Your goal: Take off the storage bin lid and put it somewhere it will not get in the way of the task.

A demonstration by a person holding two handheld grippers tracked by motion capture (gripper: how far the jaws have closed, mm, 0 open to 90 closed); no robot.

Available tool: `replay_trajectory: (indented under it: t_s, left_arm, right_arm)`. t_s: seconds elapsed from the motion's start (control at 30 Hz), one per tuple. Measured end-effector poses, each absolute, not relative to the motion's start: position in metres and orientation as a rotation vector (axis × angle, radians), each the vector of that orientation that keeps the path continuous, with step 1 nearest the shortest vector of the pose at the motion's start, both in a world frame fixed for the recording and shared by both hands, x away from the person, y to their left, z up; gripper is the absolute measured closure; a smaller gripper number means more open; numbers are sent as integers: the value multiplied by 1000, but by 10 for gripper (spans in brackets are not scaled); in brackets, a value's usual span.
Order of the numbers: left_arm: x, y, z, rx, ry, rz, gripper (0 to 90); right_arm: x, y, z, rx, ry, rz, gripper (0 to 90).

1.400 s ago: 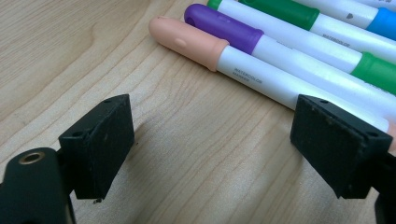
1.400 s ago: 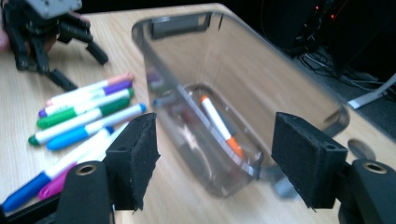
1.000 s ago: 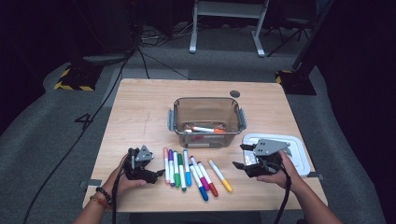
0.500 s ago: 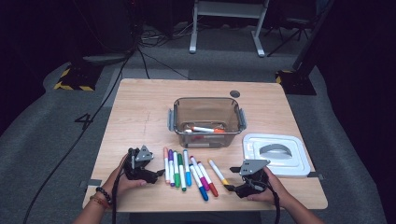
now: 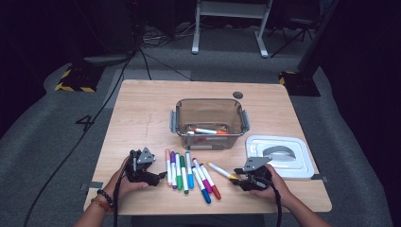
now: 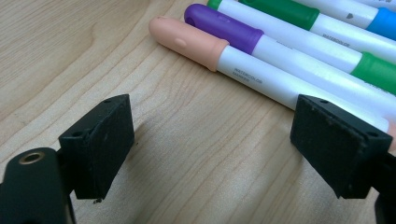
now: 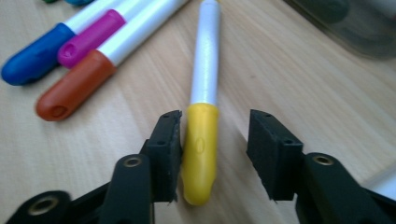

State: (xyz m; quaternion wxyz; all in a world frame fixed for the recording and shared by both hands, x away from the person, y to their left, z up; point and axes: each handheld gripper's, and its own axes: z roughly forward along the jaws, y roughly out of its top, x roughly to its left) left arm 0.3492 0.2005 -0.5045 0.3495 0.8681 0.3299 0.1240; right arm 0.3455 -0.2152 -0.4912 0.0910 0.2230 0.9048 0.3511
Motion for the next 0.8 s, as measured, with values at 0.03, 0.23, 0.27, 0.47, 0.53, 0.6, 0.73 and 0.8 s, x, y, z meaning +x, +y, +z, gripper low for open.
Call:
replay_trajectory:
  t_s: [0.03,0.23,0.27,0.47,0.53,0.6,0.73,0.8]
  left_arm:
    - [349,201,-505,2249,854,321,141]
    - [349,201,-505,2250,855,322,141]
    - [349,201,-505,2250,855,322,140]
    - [349,201,-505,2249,855,321,140]
    - [349,201,-505,2249,855,321,140]
    - [349,201,-505,2249,855,321,140]
    - [349,201,-505,2249,855,321,140]
    - [349,201,-505,2249,855,321,140]
  right_arm:
    - [347,-217,-491,667,2684,1043,646]
    - [353,-219,-490,674,2671,1020,754]
    - [353,-219,-489,670,2670,1013,754]
    - [358,-225,-487,641,2684,1018,756]
    - [358,-227,-484,618,2694,1042,756]
    - [357,-228,-480,597,2686,1064,756]
    - [355,-231,-470,559,2677,1117,756]
    - [354,-232,-465,537,2673,1137,756]
